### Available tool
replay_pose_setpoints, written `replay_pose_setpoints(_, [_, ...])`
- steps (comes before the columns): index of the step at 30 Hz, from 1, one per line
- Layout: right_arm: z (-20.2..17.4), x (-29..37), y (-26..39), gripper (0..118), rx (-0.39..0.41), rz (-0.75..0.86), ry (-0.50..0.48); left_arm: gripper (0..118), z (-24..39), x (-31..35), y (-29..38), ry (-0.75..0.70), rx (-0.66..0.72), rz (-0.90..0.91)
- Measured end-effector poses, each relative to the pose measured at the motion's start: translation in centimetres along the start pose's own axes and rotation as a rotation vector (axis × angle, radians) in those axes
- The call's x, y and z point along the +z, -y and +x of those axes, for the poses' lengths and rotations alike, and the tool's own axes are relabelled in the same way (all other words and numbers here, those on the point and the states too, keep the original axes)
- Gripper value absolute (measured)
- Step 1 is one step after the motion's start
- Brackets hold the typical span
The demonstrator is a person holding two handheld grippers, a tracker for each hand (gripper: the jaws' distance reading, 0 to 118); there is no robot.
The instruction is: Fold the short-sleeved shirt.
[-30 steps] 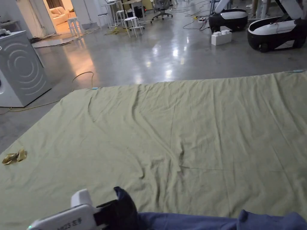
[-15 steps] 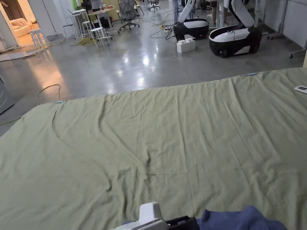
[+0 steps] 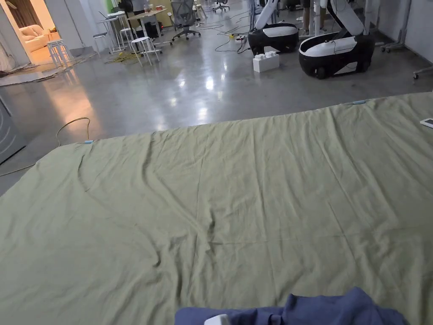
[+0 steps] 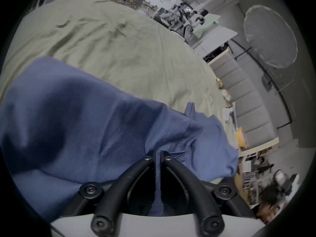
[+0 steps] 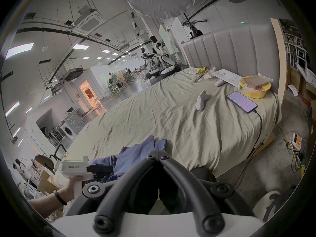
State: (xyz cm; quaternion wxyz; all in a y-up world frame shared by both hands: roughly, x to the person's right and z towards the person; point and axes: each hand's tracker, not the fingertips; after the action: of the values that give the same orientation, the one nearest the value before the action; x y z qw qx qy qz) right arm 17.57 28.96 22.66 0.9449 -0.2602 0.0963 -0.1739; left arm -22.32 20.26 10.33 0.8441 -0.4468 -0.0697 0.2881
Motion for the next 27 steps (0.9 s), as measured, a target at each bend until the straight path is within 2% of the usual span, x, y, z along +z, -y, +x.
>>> replay_pose_setpoints(1, [-0.2, 0.0, 0.0, 0, 0.011, -0.005, 0.0, 6, 0.1, 0.8, 0.1, 0.016, -0.008, 0.055])
replay_pose_setpoints(3, [-0.6, 0.0, 0.0, 0, 0.036, -0.008, 0.0, 7, -0.5, 2.7, -1.3, 0.04, 0.042, 0.039])
replay_pose_setpoints(4, [-0.5, 0.0, 0.0, 0, 0.039, -0.01, -0.005, 16, -0.8, 4.1, -1.2, 0.059, 0.052, 0.068])
replay_pose_setpoints(6, [-0.6, -0.4, 0.0, 0, 0.04, -0.024, -0.019, 64, -1.9, 7.8, -1.2, 0.052, 0.032, 0.174])
replay_pose_setpoints(7, [-0.7, -0.5, 0.0, 0, 0.043, -0.026, -0.021, 81, -3.1, 9.8, -1.3, 0.036, 0.04, 0.223])
replay_pose_setpoints(8, [-0.7, -0.5, 0.0, 0, 0.046, -0.024, -0.021, 95, -4.6, 11.8, -1.5, 0.071, 0.06, 0.253])
replay_pose_setpoints(9, [-0.7, -0.7, -0.1, 0, 0.045, -0.023, -0.026, 96, -6.3, 13.7, -1.9, 0.083, 0.089, 0.286])
replay_pose_setpoints(13, [-0.4, -2.0, 0.1, 0, -0.059, -0.056, -0.082, 96, -12.9, 16.3, -4.0, 0.017, 0.314, 0.324])
replay_pose_setpoints(15, [-0.6, -2.1, 0.1, 0, -0.068, -0.038, -0.102, 93, -14.9, 15.0, -4.2, -0.025, 0.392, 0.286])
replay_pose_setpoints(17, [-1.2, -2.0, 0.0, 0, -0.055, -0.034, -0.11, 89, -16.4, 12.9, -4.0, 0.032, 0.419, 0.225])
replay_pose_setpoints(19, [-1.8, -1.9, 0.0, 0, -0.009, -0.032, -0.111, 88, -17.0, 11.5, -3.0, 0.175, 0.457, 0.188])
replay_pose_setpoints(20, [-2.1, -1.8, -0.1, 0, 0.013, -0.036, -0.108, 81, -16.7, 11.3, -2.5, 0.224, 0.45, 0.231])
replay_pose_setpoints(21, [-2.3, -1.8, -0.1, 0, 0.027, -0.039, -0.107, 69, -16.8, 11.2, -2.5, 0.268, 0.458, 0.255])
replay_pose_setpoints(22, [-2.4, -1.8, 0.0, 0, 0.035, -0.042, -0.108, 52, -16.8, 11.0, -2.6, 0.302, 0.474, 0.256])
replay_pose_setpoints(23, [-2.5, -1.8, 0.0, 0, 0.039, -0.046, -0.11, 28, -16.3, 10.2, -3.3, 0.272, 0.494, 0.2])
replay_pose_setpoints(24, [-2.6, -1.8, 0.0, 0, 0.042, -0.051, -0.113, 28, -15.1, 9.8, -3.2, 0.231, 0.462, 0.17])
replay_pose_setpoints(26, [-2.7, -1.9, 0.1, 0, 0.043, -0.059, -0.119, 16, -13.4, 9.2, -2.7, 0.146, 0.351, 0.173])
replay_pose_setpoints(27, [-2.9, -1.9, 0.1, 0, 0.046, -0.062, -0.117, 16, -13.6, 9.5, -2.9, 0.147, 0.39, 0.186])
